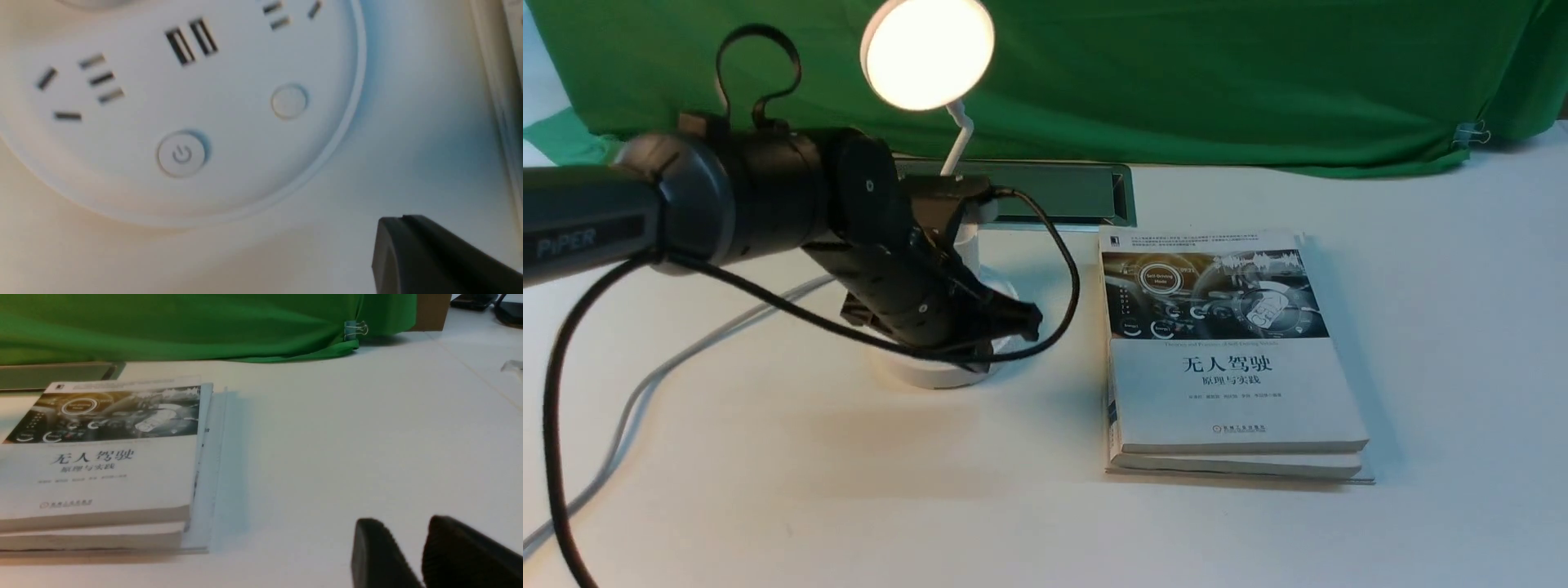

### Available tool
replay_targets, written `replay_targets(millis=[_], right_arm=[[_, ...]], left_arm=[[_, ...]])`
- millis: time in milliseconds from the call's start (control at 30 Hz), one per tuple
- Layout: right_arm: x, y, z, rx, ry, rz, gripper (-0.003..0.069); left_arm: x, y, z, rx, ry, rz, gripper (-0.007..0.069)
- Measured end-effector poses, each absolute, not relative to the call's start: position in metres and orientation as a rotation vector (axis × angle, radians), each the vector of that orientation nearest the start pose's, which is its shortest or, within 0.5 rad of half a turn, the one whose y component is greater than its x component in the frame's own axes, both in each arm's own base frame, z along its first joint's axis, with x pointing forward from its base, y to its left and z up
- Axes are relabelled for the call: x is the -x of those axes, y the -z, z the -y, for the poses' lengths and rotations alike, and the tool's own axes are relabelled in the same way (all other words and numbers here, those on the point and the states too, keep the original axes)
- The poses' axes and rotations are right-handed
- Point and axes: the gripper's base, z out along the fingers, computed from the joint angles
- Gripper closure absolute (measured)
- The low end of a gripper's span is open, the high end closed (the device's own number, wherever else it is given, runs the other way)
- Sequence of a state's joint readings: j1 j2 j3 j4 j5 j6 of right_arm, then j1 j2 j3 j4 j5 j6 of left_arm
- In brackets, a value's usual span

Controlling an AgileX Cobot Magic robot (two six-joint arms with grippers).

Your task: Turn on the desk lamp on the white desktop with your hand.

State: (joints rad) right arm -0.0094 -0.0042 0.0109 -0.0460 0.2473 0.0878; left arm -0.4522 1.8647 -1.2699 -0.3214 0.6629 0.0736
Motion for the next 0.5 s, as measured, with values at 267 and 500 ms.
replay_targets(millis=[267,500], right_arm=[[-0.055,-0.187,0.002,-0.054,-0.015,-1.736,0.0420],[-0.055,-0.187,0.002,-0.054,-0.015,-1.736,0.0420]], left_arm=[[-0.308,-0.193,0.173,-0.500,0.452,-2.859,0.0624],[-0.235,-0.257,0.139,-0.450,0.539,-2.597,0.0624]])
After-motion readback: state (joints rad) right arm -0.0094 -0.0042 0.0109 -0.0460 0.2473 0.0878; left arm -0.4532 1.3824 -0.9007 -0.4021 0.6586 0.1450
